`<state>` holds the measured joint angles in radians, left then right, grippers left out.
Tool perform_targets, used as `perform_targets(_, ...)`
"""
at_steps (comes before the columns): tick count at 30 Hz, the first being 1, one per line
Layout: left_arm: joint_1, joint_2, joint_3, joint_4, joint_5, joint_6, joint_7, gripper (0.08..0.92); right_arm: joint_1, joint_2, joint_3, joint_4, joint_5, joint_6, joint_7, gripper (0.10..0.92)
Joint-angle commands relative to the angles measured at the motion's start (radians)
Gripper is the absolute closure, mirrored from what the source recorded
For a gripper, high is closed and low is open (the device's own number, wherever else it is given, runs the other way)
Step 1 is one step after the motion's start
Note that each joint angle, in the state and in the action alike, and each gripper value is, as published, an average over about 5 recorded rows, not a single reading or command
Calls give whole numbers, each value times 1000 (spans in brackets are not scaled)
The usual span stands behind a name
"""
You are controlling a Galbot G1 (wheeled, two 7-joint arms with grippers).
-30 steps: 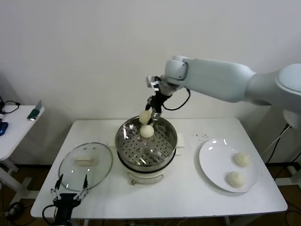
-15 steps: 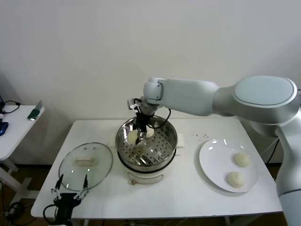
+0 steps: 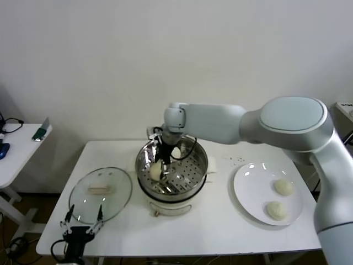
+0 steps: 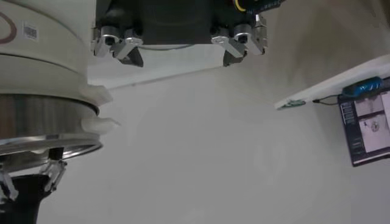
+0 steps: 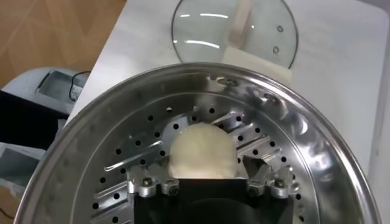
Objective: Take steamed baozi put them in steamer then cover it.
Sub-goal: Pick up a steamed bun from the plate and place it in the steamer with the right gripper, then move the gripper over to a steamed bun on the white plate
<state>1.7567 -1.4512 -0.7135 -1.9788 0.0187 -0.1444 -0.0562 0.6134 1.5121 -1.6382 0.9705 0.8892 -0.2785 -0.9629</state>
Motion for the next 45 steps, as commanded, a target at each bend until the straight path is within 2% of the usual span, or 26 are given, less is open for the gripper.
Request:
perform_targets(1,-5,1,2,3,3,0,1,177,27,-33,0,33,-15,6,-2,204)
perform_targets(8,-2,8,8,1,45,-5,16,177,163,-200,8,208,-45,23,-29,202)
perform_targets(14,-11,5,12,1,53,2,11,177,230,-443,26,397,-104,26,-26,203)
perform_targets(24,-9,7,8,-5,71,26,-5,177,223,-794,8,568,-306,36,-62,203)
perform_targets(30,-7,4,8,-1,91,26,-9,177,162,-937,-23,605,-463,55,-92,203)
perform_targets(36,-1,-3,8,0,95,25,-11,177,50,-1031,-1,576,-629,80,-101,203)
perform_targets(45,-2,-12,9,4,107,27,-13,177,-134,-1092,115,494,-740,115,-110,203)
